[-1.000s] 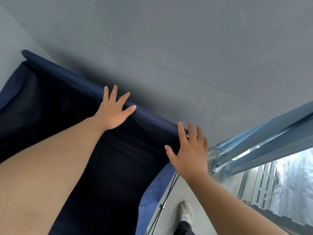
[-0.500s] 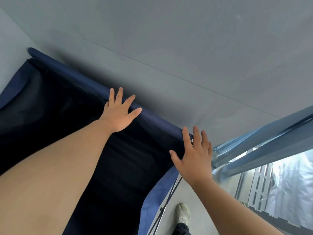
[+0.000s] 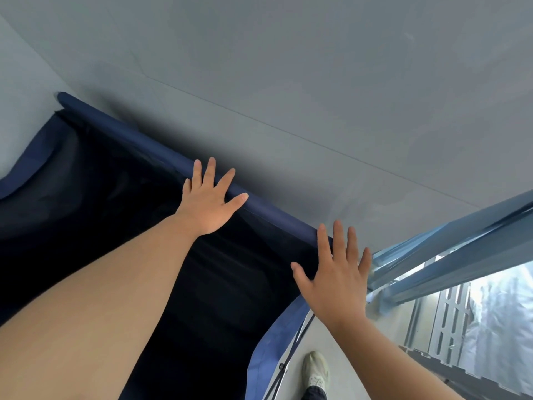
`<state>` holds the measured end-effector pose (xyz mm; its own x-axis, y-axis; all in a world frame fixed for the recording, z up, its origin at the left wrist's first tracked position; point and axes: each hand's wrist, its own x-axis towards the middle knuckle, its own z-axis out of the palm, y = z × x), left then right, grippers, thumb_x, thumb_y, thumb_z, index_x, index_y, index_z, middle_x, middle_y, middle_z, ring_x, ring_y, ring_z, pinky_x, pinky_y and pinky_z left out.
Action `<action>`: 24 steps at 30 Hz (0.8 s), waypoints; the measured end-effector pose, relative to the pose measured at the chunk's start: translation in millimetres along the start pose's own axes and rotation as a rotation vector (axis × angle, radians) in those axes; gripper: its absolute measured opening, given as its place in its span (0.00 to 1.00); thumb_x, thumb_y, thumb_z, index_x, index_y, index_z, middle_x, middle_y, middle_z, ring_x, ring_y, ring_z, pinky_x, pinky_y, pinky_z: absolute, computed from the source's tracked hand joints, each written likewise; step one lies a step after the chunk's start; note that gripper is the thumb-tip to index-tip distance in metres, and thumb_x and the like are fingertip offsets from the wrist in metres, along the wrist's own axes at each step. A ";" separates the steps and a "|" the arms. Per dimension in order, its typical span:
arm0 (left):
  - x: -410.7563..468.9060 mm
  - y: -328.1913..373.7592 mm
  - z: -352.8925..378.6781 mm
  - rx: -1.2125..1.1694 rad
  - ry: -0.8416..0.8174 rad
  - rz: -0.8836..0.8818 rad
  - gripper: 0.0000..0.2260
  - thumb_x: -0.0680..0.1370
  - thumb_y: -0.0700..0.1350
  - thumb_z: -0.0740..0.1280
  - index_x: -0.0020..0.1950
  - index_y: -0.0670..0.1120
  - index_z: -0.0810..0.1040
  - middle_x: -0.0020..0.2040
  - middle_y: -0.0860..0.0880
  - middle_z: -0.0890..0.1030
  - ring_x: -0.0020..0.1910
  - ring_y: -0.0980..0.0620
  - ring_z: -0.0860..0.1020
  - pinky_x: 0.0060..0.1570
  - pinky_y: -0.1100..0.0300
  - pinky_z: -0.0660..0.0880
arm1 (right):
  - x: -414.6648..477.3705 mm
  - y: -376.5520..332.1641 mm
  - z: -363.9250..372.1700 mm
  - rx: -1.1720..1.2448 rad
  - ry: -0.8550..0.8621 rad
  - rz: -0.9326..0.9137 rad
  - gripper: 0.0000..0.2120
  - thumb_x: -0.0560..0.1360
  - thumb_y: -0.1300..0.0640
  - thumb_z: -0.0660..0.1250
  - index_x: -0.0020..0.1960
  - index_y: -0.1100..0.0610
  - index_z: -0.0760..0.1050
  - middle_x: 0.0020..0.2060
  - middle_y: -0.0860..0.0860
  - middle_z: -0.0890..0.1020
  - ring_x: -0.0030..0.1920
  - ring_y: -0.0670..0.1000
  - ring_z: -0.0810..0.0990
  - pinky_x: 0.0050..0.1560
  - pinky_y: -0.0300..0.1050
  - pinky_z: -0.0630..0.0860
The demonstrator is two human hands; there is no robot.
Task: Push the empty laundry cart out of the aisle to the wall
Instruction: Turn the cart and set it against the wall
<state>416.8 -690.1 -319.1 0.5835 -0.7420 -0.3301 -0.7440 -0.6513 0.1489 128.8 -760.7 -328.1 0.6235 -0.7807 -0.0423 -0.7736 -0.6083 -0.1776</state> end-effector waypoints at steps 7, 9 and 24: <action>10.8 -25.7 -11.3 0.002 0.025 -0.061 0.46 0.68 0.78 0.33 0.81 0.55 0.38 0.81 0.45 0.33 0.79 0.41 0.32 0.76 0.39 0.39 | 28.1 -34.9 -2.2 -0.007 -0.005 -0.055 0.41 0.75 0.32 0.62 0.81 0.51 0.57 0.81 0.58 0.58 0.81 0.65 0.54 0.74 0.70 0.55; 18.4 -39.9 -18.0 -0.002 0.013 -0.118 0.43 0.70 0.77 0.37 0.80 0.57 0.38 0.81 0.45 0.32 0.79 0.39 0.32 0.75 0.37 0.39 | 31.5 -40.8 -0.1 -0.032 -0.016 -0.038 0.41 0.74 0.31 0.62 0.80 0.50 0.58 0.80 0.58 0.60 0.80 0.66 0.57 0.72 0.71 0.59; 40.9 -58.7 -25.0 -0.145 0.020 -0.085 0.37 0.76 0.73 0.49 0.81 0.60 0.42 0.81 0.48 0.31 0.77 0.40 0.27 0.76 0.36 0.47 | 49.9 -49.6 0.0 -0.107 0.006 -0.031 0.41 0.71 0.31 0.67 0.78 0.50 0.65 0.77 0.58 0.67 0.71 0.66 0.72 0.58 0.67 0.72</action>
<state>492.4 -686.3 -318.0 0.6499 -0.6853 -0.3287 -0.6376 -0.7270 0.2549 198.3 -769.5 -321.4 0.6470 -0.7617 -0.0329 -0.7617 -0.6439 -0.0723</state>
